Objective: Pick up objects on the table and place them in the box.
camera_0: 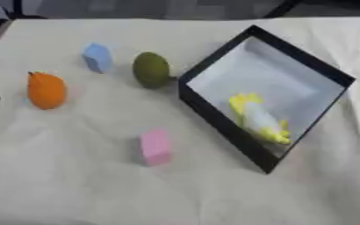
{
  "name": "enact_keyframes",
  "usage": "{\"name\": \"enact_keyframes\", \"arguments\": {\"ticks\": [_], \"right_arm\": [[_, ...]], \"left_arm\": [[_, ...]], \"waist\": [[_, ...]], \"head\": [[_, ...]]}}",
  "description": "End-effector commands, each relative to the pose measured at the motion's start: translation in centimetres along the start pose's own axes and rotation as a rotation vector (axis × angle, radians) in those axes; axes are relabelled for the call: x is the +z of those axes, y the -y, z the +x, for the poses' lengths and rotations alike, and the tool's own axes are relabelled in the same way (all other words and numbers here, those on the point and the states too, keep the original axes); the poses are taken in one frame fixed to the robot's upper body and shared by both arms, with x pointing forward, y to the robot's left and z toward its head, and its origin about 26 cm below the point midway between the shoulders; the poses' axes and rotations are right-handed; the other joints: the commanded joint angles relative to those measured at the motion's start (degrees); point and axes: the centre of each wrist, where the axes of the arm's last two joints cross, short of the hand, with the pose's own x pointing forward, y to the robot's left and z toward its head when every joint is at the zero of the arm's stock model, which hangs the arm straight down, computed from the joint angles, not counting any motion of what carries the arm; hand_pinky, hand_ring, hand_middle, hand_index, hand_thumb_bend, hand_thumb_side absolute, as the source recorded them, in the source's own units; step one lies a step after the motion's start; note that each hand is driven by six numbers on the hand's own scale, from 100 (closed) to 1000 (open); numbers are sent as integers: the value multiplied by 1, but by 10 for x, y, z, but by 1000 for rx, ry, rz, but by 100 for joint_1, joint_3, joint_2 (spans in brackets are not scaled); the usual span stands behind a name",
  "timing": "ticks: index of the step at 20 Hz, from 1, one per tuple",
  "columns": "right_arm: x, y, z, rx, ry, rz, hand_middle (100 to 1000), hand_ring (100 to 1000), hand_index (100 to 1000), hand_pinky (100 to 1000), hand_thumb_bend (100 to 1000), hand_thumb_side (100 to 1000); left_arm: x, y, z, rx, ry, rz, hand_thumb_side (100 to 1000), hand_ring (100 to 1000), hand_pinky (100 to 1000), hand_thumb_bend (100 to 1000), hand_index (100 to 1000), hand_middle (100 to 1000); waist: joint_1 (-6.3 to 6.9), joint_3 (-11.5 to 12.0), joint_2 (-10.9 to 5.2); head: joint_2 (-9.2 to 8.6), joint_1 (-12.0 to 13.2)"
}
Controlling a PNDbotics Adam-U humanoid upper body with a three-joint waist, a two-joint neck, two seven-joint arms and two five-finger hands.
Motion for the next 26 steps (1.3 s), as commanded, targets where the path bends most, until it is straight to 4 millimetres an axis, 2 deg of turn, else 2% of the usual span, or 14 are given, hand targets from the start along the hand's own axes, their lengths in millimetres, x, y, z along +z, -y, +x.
{"name": "enact_keyframes", "arguments": {"ticks": [1, 4, 10, 18, 26], "right_arm": [[-5, 4, 8, 31, 22, 20, 824, 721, 913, 890, 100, 565], [-5, 4, 8, 30, 19, 21, 825, 722, 913, 891, 100, 567], [-5, 2, 7, 24, 19, 24, 824, 721, 913, 891, 100, 568], [-7, 0, 8, 12, 21, 33, 822, 719, 912, 891, 100, 571], [-8, -2, 8, 7, 22, 40, 822, 719, 912, 891, 100, 572]], "left_arm": [[-2, -11, -9, -100, -86, -6, 330, 861, 860, 711, 891, 838], [-15, -2, -17, -124, -134, -19, 347, 845, 845, 665, 887, 822], [-39, 14, -24, -78, -159, -69, 361, 837, 832, 644, 882, 802], [-63, 29, -21, -60, -157, -94, 346, 830, 821, 644, 888, 799], [-75, 31, -12, -46, -133, -93, 345, 829, 820, 639, 883, 796]], "waist": [[51, -18, -190], [55, -41, -187], [66, -89, -181], [75, -171, -168], [79, -223, -130]], "head": [[-53, 55], [-55, 83], [-58, 148], [-103, 199], [-149, 204]]}}
